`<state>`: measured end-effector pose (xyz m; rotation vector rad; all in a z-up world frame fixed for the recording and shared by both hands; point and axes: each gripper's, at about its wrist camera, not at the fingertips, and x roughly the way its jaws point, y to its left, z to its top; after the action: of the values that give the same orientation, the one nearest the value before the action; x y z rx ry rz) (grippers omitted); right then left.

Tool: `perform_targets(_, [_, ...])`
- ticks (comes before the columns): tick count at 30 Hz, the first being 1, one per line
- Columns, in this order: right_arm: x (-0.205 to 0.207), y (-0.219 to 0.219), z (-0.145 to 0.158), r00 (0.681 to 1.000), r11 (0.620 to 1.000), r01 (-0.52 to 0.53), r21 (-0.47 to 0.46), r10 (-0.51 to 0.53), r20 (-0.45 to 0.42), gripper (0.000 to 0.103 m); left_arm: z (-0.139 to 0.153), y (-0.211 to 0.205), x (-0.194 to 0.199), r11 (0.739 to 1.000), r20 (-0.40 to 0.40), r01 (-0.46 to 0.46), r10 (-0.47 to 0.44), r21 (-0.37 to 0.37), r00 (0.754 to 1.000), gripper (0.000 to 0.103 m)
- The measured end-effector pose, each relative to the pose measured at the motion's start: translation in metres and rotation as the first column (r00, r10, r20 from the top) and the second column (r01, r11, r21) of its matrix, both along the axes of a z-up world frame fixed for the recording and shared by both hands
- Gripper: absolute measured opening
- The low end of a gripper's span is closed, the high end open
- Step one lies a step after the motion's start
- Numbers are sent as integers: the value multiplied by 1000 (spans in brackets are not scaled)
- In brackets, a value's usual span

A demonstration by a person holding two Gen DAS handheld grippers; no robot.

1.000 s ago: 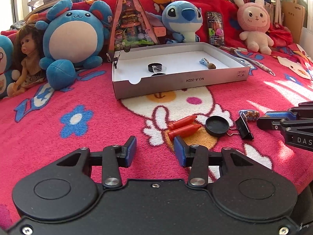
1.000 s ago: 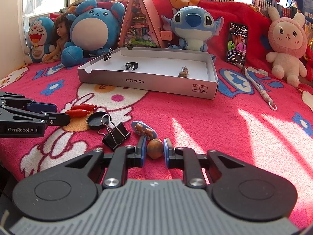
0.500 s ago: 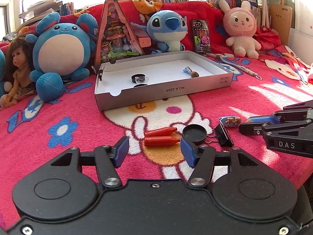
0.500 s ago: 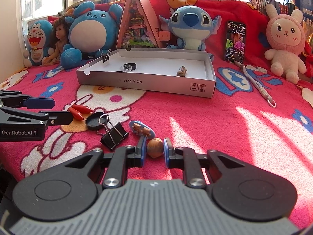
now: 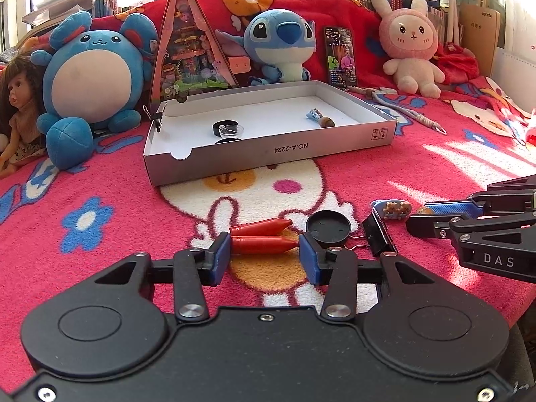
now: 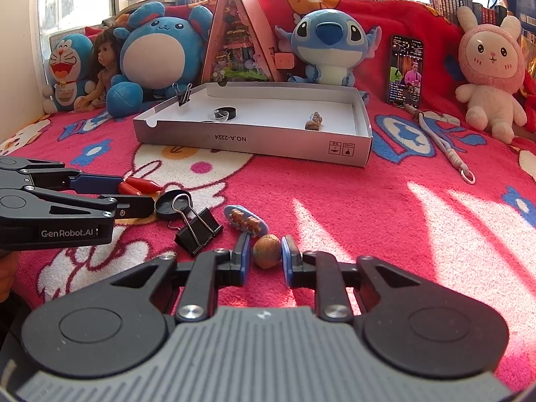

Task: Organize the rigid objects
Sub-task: 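Grasp a red plastic piece with left tool while right grasps the brown nut, then carry the red piece and brown nut into the box and open both tools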

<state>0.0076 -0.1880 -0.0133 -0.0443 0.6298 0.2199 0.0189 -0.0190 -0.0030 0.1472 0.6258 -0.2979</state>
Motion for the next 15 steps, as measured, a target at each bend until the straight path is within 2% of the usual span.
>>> perform_targets(2, [0,3,1,1000,1000,-12,-26,11,-11,22,2,0,-2,1000,1,-1,1,-5,1000,43])
perform_targets(4, [-2,7,4,1000,998,-15,-54,15,-1,22,6,2,-3,1000,5,-6,6,-9,1000,43])
perform_targets(9, [1,3,9,1000,999,-21,-25,21,-1,22,23,7,0,999,18,-18,19,-31,1000,43])
perform_targets(15, [23,-8,32,1000,999,-1,32,0,30,22,43,15,30,996,9,-50,51,-77,999,42])
